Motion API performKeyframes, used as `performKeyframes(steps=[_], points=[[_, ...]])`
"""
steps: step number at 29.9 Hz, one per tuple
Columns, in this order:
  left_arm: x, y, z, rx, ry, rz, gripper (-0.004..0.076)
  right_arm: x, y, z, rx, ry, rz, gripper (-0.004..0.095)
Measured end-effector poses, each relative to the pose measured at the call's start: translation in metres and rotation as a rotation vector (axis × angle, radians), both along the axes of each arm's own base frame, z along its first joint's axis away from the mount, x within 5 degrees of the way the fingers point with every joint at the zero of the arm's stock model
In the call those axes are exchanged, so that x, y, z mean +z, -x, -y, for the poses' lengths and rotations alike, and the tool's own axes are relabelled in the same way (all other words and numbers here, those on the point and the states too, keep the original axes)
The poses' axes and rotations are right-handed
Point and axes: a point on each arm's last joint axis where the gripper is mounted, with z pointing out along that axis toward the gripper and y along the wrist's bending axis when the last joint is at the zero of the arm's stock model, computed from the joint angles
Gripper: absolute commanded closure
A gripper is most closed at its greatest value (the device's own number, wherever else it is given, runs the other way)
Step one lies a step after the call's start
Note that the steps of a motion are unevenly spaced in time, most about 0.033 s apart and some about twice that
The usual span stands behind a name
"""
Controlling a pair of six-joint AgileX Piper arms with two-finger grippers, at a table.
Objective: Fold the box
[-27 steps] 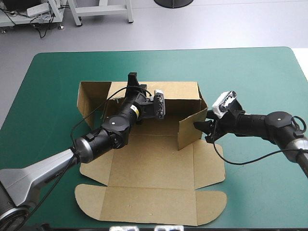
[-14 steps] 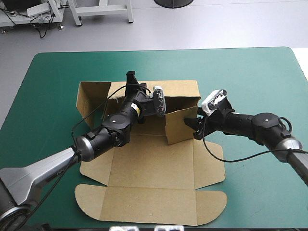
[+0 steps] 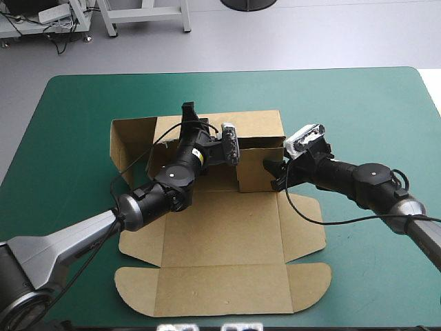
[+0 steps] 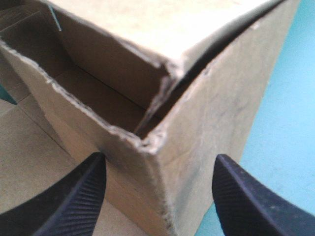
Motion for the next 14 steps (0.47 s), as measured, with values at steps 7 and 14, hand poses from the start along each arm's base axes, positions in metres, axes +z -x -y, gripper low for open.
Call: performKeyframes(steps=[7,14], points=[[0.000,0.007,0.006,0.012,0.000,0.002,0.0720,0.000,-0.003,0.003,-0.047,0.007,0.008,0.0326],[0.000,0.020,0.016,0.032,-0.016,0.004,0.0720,-0.005,-0.006,0.001,-0.081,0.018,0.002,0.0327]])
